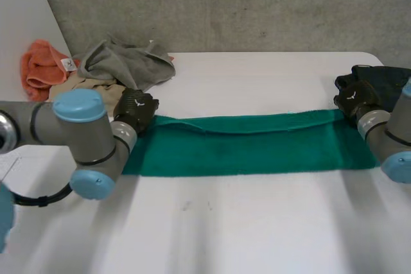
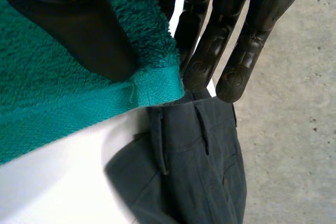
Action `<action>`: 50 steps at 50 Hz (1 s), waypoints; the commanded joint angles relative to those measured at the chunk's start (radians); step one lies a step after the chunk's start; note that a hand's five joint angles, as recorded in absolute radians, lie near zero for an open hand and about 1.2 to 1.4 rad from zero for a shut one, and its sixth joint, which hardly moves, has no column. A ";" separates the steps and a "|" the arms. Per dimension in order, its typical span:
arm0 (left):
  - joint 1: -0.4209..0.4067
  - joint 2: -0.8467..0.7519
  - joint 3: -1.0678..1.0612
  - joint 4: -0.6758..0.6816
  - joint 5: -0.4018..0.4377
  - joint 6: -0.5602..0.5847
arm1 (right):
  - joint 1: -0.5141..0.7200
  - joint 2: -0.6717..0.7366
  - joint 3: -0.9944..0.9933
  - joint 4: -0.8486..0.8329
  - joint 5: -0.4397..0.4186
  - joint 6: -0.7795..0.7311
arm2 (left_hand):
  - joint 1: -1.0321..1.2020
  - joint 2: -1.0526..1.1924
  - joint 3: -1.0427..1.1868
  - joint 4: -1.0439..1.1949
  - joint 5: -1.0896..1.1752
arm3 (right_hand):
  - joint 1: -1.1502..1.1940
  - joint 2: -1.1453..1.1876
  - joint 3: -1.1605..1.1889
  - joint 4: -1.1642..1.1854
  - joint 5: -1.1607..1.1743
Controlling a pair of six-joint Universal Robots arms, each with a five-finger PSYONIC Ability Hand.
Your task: Fold the laundry.
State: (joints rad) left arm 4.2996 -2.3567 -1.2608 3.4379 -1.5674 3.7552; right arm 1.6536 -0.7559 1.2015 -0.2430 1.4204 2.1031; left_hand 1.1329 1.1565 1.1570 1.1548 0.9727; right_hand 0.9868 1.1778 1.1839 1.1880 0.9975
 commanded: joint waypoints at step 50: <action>0.034 0.148 -0.230 0.090 0.029 -0.126 | -0.124 -0.201 0.325 0.151 -0.113 0.354 | -0.958 -0.982 -0.982 -0.980 -0.973 | -0.717 -0.908 -0.914 -0.918 -0.902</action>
State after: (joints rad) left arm 4.3478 -2.2409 -1.4561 3.5292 -1.5388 3.6331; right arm 1.5490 -1.0310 1.5445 -0.0575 1.3224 2.4657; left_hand 0.1975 0.2047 0.2093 0.2027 0.0479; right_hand 0.2006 0.2199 0.2133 0.2339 0.0657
